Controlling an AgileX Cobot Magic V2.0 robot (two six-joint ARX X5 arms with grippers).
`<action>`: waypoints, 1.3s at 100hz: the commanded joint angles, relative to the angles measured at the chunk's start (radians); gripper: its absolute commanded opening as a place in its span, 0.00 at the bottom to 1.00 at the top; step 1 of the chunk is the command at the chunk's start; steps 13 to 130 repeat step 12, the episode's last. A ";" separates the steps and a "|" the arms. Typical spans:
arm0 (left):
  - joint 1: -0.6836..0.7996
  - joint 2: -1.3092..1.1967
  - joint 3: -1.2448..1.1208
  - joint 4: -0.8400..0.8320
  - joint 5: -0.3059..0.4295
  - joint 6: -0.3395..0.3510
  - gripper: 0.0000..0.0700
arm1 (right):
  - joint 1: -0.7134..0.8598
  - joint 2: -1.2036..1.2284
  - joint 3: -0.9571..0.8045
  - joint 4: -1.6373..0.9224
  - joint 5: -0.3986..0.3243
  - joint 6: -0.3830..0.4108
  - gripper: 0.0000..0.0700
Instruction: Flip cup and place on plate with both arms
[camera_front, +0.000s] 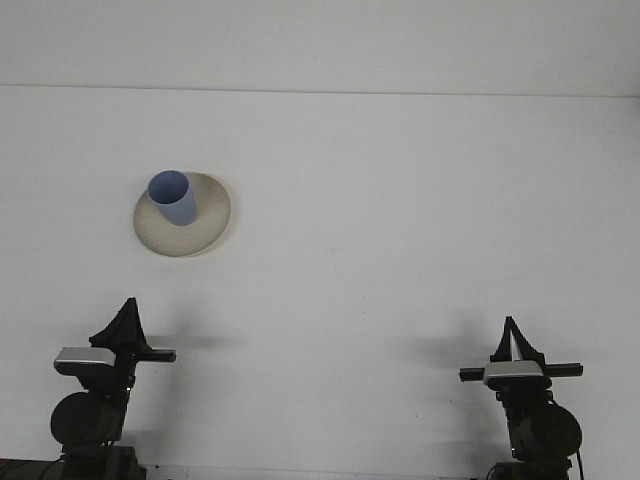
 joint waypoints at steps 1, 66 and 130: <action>0.000 -0.002 -0.018 0.011 -0.003 -0.002 0.02 | 0.002 0.000 -0.002 0.010 0.000 0.004 0.00; 0.000 -0.002 -0.018 0.011 -0.003 -0.002 0.02 | 0.002 0.000 -0.002 0.010 0.000 0.004 0.00; 0.000 -0.002 -0.018 0.011 -0.003 -0.002 0.02 | 0.002 0.000 -0.002 0.010 0.000 0.004 0.00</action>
